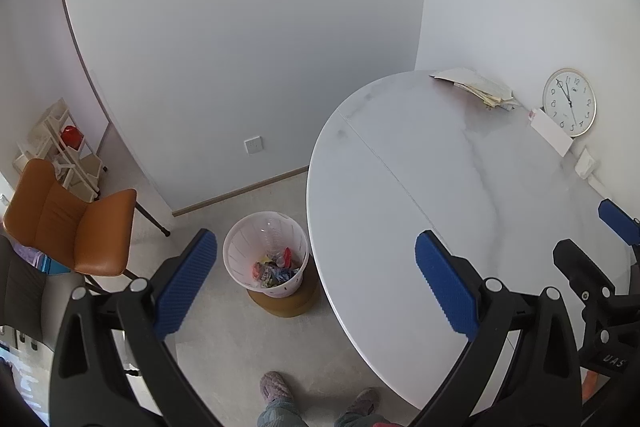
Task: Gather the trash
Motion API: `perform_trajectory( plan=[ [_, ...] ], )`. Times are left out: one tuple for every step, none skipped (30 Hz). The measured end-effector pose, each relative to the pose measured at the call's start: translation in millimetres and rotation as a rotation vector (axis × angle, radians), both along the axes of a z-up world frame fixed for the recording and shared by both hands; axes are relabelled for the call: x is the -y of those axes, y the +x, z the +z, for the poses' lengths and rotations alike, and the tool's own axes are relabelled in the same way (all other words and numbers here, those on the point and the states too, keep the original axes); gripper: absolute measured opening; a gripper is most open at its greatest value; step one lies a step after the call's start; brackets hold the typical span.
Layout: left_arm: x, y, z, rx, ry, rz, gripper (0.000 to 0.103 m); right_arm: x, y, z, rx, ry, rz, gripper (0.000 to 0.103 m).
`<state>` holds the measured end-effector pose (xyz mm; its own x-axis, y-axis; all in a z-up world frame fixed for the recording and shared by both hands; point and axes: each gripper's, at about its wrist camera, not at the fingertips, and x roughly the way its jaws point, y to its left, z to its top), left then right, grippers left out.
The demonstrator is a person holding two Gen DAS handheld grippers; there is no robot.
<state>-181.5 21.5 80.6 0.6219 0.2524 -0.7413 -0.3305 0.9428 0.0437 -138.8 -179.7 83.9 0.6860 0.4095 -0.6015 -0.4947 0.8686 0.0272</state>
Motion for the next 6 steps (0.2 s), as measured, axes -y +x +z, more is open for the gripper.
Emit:
perform_trajectory(
  plan=[
    [0.0, 0.6, -0.7, -0.003, -0.002, 0.006, 0.095, -0.2, 0.1, -0.1, -0.001, 0.000, 0.000, 0.101],
    [-0.3, 0.2, -1.4, -0.005, -0.003, 0.011, 0.095, 0.1, 0.0, -0.5, -0.001, 0.000, -0.001, 0.101],
    [-0.4, 0.3, -1.8, -0.005, -0.006, 0.015, 0.095, 0.1, 0.3, -0.5, -0.002, 0.000, 0.000, 0.101],
    [-0.7, 0.3, -2.1, -0.004, -0.010, 0.018, 0.095, 0.1, 0.3, -0.5, -0.002, -0.001, 0.000, 0.101],
    [-0.7, 0.2, -2.3, -0.004, -0.014, 0.021, 0.095, 0.4, 0.1, -1.0, -0.002, -0.001, -0.001, 0.101],
    [-0.8, 0.3, -2.6, -0.004, -0.019, 0.021, 0.095, 0.6, -0.4, -1.1, -0.003, -0.001, -0.001, 0.101]
  ],
)
